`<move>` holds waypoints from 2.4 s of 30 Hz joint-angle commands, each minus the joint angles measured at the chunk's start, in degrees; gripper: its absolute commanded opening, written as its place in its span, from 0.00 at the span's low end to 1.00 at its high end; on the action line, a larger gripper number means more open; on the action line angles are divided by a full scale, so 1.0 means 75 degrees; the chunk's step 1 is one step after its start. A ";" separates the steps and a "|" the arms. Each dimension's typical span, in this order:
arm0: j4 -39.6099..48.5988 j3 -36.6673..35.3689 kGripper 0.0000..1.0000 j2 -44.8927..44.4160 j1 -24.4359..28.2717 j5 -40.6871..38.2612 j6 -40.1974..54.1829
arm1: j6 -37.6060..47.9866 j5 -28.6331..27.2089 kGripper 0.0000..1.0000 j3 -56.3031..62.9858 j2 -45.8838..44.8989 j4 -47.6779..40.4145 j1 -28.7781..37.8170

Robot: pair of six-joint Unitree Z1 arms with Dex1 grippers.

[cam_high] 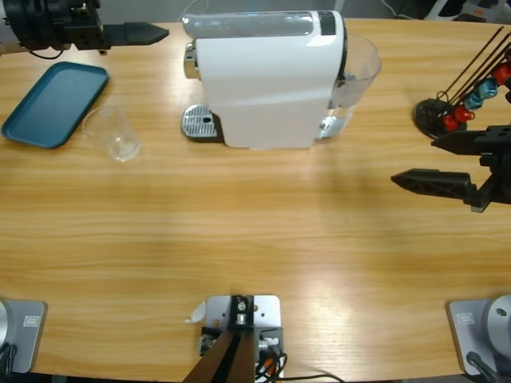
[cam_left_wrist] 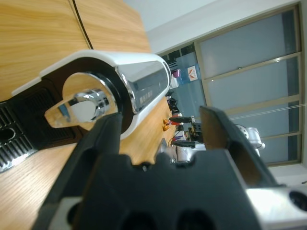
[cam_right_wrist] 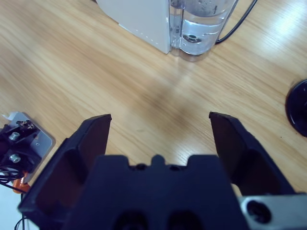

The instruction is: Pour coffee

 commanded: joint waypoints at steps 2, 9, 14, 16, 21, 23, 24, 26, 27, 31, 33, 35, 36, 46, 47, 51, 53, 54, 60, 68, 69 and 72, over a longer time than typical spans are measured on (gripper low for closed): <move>-0.0509 0.0044 0.69 0.0687 -0.0205 -0.0216 -0.0224 | 0.0030 -0.0102 0.88 0.0232 -0.0062 -0.0071 -0.0049; -0.0716 -0.0106 0.64 0.0825 -0.0217 -0.0216 -0.0335 | 0.0028 -0.0100 0.88 0.0243 -0.0088 -0.0083 -0.0049; -0.0835 -0.0174 0.64 0.0973 -0.0217 -0.0233 -0.0412 | 0.0032 -0.0102 0.88 0.0255 -0.0109 -0.0083 -0.0049; -0.0873 -0.0169 0.64 0.1025 -0.0208 -0.0247 -0.0424 | 0.0030 -0.0102 0.88 0.0255 -0.0109 -0.0083 -0.0049; -0.0917 -0.0195 0.49 0.1046 -0.0205 -0.0268 -0.0447 | 0.0030 -0.0102 0.86 0.0255 -0.0109 -0.0085 -0.0049; -0.0983 -0.0202 0.34 0.1083 -0.0205 -0.0343 -0.0454 | 0.0032 -0.0093 0.82 0.0255 -0.0109 -0.0094 -0.0049; -0.0997 -0.0209 0.28 0.1090 -0.0205 -0.0369 -0.0459 | 0.0028 -0.0091 0.80 0.0255 -0.0109 -0.0094 -0.0049; -0.1018 -0.0209 0.27 0.1102 -0.0205 -0.0380 -0.0459 | 0.0032 -0.0079 0.77 0.0255 -0.0104 -0.0094 -0.0049; -0.1025 -0.0209 0.26 0.1109 -0.0205 -0.0383 -0.0459 | 0.0037 -0.0067 0.76 0.0255 -0.0097 -0.0094 -0.0049; -0.1119 -0.0230 0.11 0.1226 -0.0205 -0.0467 -0.0494 | 0.0035 -0.0067 0.76 0.0255 -0.0095 -0.0104 -0.0049; -0.1138 -0.0232 0.06 0.1243 -0.0203 -0.0474 -0.0503 | 0.0035 -0.0067 0.76 0.0255 -0.0092 -0.0106 -0.0049; -0.1182 -0.0232 0.00 0.1243 -0.0173 -0.0474 -0.0529 | 0.0035 -0.0067 0.76 0.0255 -0.0085 -0.0106 -0.0049; -0.1198 -0.0232 0.00 0.1243 -0.0154 -0.0474 -0.0548 | 0.0037 -0.0067 0.76 0.0255 -0.0085 -0.0106 -0.0049; -0.1318 -0.0270 0.00 0.1069 -0.0076 -0.0591 -0.0681 | 0.0030 -0.0032 0.71 0.0255 -0.0062 -0.0106 -0.0049; -0.1318 -0.0293 0.00 0.1041 -0.0076 -0.0622 -0.0703 | 0.0032 -0.0032 0.71 0.0255 -0.0062 -0.0106 -0.0049; -0.1309 -0.0408 0.00 0.0882 -0.0081 -0.0662 -0.0857 | 0.0035 -0.0032 0.71 0.0264 -0.0080 -0.0106 -0.0049; -0.1288 -0.0469 0.00 0.0755 -0.0088 -0.0662 -0.0916 | 0.0035 -0.0032 0.71 0.0264 -0.0085 -0.0106 -0.0049; -0.1255 -0.0513 0.00 0.0692 -0.0088 -0.0662 -0.0939 | 0.0030 -0.0032 0.72 0.0264 -0.0085 -0.0106 -0.0049; -0.1095 -0.0872 0.00 0.0563 -0.0219 -0.0662 -0.1082 | 0.0032 -0.0032 0.71 0.0267 -0.0109 -0.0106 -0.0049; -0.1095 -0.0898 0.00 0.0420 -0.0229 -0.0662 -0.1000 | 0.0037 -0.0044 0.71 0.0276 -0.0158 -0.0115 -0.0049; -0.1044 -0.0853 0.00 0.0268 -0.0203 -0.0662 -0.0848 | 0.0037 -0.0044 0.72 0.0278 -0.0172 -0.0118 -0.0049; 0.0112 -0.0755 0.00 -0.0583 -0.0067 -0.0589 0.0197 | 0.0037 -0.0067 0.72 0.0290 -0.0184 -0.0132 -0.0049</move>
